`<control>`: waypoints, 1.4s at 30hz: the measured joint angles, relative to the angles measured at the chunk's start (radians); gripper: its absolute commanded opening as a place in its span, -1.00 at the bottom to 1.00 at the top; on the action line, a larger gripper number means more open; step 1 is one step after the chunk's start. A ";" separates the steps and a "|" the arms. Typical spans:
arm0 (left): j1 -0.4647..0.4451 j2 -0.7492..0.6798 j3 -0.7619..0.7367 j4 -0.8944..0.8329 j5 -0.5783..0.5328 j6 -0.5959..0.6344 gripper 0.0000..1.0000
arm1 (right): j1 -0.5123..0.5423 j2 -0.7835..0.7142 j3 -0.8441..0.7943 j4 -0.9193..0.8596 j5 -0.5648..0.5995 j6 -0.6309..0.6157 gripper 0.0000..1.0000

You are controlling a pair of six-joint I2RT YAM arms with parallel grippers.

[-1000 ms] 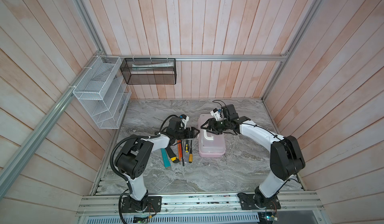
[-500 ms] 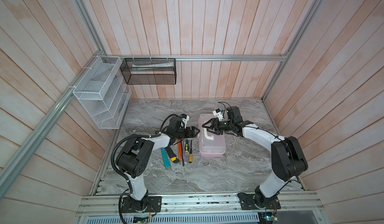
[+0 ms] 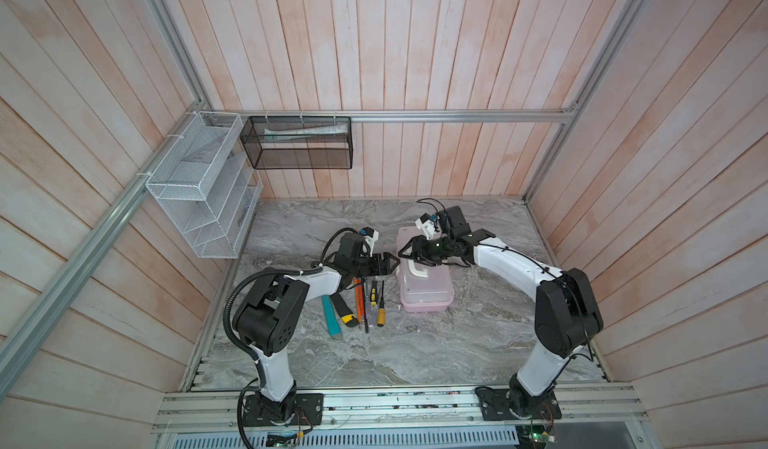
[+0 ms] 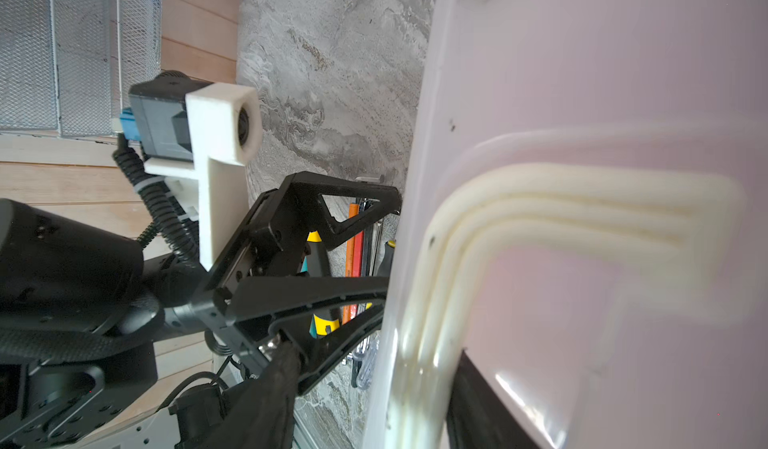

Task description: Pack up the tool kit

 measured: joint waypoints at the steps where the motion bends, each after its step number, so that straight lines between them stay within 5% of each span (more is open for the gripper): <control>1: 0.000 0.000 0.000 0.000 -0.001 0.000 0.78 | -0.003 -0.006 -0.014 0.019 -0.011 0.004 0.03; 10: -0.003 0.003 0.005 -0.003 0.002 0.015 0.78 | -0.092 -0.043 -0.229 0.396 -0.228 0.185 -0.08; 22: 0.006 0.016 0.028 -0.030 0.017 0.045 0.78 | -0.110 -0.034 -0.259 0.464 -0.271 0.221 -0.42; 26: 0.018 0.016 0.028 -0.030 0.026 0.045 0.78 | -0.117 -0.032 -0.267 0.484 -0.278 0.245 -1.00; 42: 0.079 -0.061 -0.118 0.245 0.245 -0.173 0.78 | -0.253 -0.031 -0.463 1.020 -0.469 0.565 -1.00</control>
